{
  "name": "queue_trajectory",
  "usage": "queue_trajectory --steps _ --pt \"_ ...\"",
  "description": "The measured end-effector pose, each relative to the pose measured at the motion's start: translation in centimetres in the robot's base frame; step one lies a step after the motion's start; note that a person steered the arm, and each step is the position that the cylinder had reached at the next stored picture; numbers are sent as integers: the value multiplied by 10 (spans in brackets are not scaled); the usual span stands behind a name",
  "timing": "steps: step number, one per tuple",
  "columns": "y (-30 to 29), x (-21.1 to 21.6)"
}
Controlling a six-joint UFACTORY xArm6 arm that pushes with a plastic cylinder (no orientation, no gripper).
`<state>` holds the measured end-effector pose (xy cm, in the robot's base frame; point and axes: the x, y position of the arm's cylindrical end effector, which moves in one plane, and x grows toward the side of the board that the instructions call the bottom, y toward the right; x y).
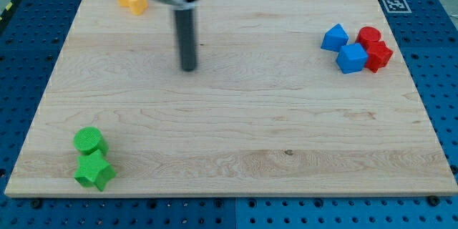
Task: Push the green star away from the green circle
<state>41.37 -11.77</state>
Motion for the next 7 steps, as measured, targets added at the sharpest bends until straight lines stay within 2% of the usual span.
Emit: queue_trajectory --steps 1,2,4,5,7 --pt "-103 15" --pt "-164 47" --pt "-177 168" --pt "-173 203" --pt "-169 204"
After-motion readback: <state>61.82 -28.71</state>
